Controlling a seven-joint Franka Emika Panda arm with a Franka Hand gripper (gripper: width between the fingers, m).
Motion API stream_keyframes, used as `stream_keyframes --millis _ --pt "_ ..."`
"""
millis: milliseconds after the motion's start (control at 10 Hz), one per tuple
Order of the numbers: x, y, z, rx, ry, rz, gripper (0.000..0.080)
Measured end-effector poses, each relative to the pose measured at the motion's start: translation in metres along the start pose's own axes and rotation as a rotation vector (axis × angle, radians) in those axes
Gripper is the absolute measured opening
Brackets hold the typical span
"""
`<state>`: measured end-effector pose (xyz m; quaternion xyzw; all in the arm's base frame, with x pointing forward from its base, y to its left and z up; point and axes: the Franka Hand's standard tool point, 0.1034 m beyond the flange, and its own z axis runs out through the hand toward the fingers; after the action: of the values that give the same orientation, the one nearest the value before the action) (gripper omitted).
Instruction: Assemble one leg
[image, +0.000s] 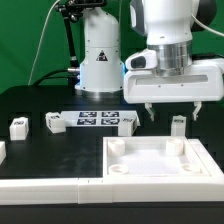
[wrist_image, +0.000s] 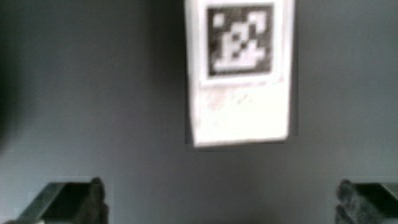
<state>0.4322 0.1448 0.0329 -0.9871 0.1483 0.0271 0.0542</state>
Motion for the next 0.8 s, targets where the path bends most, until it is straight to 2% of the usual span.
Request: stream_keyframes --millis 100,200,500,600,800 --pt "-0.0084 0.0005 0.0021 -0.029 -0.103 -0.016 0.0649" --pt "-0.0064 -0.0012 -0.0015 -0.038 -0.181 -0.055 0.0649" --pt "-0.0040 0.0035 -0.0043 -0.054 -0.414 -0.064 0.0649" --pt "-0.0001 0.0048 -0.0032 -0.051 -0.460 -0.066 0.0649" --pt "-0.0028 0.0062 -0.0039 -0.065 -0.615 -0.060 0.0649"
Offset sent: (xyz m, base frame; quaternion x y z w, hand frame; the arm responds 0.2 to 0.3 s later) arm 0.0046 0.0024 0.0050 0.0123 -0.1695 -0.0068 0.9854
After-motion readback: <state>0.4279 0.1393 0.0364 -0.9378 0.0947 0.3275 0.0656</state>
